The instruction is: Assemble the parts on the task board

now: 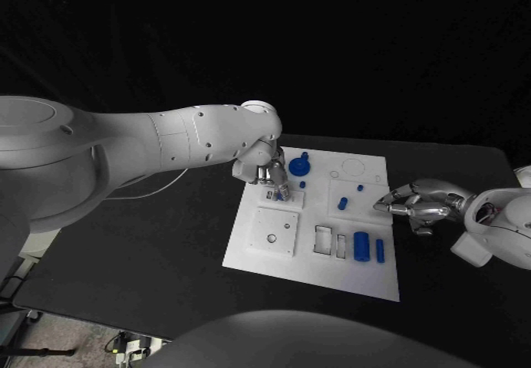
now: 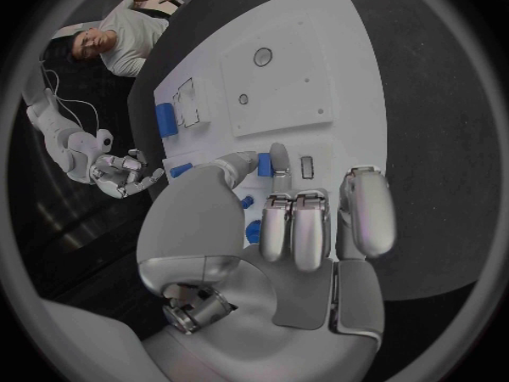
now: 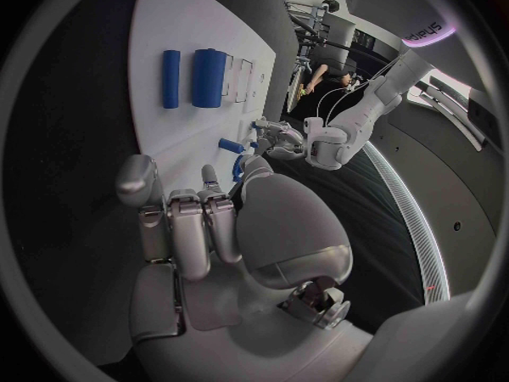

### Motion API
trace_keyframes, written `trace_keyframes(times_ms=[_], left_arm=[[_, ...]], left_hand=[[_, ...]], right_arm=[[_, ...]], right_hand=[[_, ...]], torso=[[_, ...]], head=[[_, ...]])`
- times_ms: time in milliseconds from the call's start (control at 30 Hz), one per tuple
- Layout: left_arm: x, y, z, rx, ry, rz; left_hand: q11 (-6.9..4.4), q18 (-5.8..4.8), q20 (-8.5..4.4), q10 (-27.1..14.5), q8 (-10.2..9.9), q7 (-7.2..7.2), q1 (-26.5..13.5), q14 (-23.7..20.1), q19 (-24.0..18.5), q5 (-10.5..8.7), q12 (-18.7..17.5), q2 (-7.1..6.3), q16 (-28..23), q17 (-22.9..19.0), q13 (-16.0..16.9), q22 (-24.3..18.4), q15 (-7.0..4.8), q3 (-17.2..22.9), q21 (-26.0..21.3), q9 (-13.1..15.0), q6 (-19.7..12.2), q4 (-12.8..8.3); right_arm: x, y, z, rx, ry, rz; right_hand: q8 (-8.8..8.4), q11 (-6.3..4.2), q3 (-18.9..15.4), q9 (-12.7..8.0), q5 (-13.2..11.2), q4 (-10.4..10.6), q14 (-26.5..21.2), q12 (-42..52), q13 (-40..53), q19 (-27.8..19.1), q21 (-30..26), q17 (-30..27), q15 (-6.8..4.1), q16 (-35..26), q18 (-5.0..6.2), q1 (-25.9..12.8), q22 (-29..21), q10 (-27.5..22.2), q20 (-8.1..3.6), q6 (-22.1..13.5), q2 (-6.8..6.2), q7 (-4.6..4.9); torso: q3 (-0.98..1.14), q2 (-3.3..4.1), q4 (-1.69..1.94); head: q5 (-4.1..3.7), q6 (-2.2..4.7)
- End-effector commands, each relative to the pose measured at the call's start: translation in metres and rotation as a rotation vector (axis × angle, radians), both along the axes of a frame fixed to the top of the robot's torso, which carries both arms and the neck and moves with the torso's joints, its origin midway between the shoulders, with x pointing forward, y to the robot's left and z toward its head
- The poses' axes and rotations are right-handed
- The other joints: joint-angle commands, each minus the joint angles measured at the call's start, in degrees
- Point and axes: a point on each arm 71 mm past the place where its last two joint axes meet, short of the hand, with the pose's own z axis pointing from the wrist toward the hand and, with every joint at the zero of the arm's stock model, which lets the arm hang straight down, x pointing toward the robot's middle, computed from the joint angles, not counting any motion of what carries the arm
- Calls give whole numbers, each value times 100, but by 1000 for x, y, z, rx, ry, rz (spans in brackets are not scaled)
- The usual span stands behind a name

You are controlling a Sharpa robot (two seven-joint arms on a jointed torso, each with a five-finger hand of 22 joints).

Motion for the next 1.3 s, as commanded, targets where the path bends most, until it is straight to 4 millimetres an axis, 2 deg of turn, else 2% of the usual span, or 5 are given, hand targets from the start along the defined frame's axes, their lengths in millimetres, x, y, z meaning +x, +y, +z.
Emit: trace_keyframes(times_ms=[33, 400, 533, 867, 1300], left_arm=[[-2, 10, -1, 144, 38, 61], [-1, 11, -1, 139, 25, 76], [0, 11, -1, 132, 18, 81], [2, 11, -1, 126, 9, 91], [2, 14, -2, 139, 13, 88]], left_hand=[[-11, 52, 9, 616, -30, -61, -28, 613, -53, -42, -21, 44, 14, 1507, 1506, 979, -7, -16, -31, 6, 49, -34], [29, 56, 33, 616, -170, -10, -126, 613, -76, -244, -21, 83, 14, 1507, 1506, 982, 23, -106, -70, 28, -70, -11], [64, 58, 58, 616, -278, 29, -245, 613, -86, -314, -21, 114, 14, 1507, 1506, 987, 53, -289, -94, 34, -113, 63], [113, 62, 95, 616, -464, 86, -305, 613, -93, -470, -21, 167, 14, 1507, 1506, 997, 91, -551, -120, 26, -211, 121], [130, 65, 113, 616, -547, 103, -295, 613, -96, -635, -21, 185, 14, 1507, 1506, 1002, 108, -701, -140, 27, -214, 127]], right_arm=[[-1, 2, -1, -2, 12, 17], [-1, 2, -1, -1, 11, 17], [-1, 2, -1, -1, 11, 18], [-1, 2, -1, -1, 13, 20], [-1, 3, -2, -2, 16, 22]], right_hand=[[-27, -20, 45, -8, 25, -4, 608, -39, 1351, -69, -52, 1510, 19, 20, 109, 38, 583, 389, 2, -8, -21, 14], [-28, -19, 56, -10, 24, -3, 608, -56, 1335, -96, -86, 1510, 20, 20, 115, 37, 572, 362, 2, -8, -25, 17], [-28, -19, 62, -11, 24, -3, 608, -64, 1327, -104, -98, 1510, 20, 20, 117, 36, 569, 349, 3, -7, -27, 17], [-29, -18, 67, -11, 24, -2, 608, -71, 1321, -116, -112, 1510, 20, 20, 120, 36, 564, 339, 3, -7, -29, 18], [-29, -18, 70, -12, 24, -2, 608, -79, 1313, -126, -124, 1510, 20, 20, 123, 36, 560, 325, 3, -7, -31, 18]], torso=[[-2, -1, -4], [-3, 10, -3], [-8, 9, -4], [0, 3, 2], [-3, 1, 1]], head=[[2, 1], [-10, 1], [-13, 1], [-15, 1], [-4, 1]])
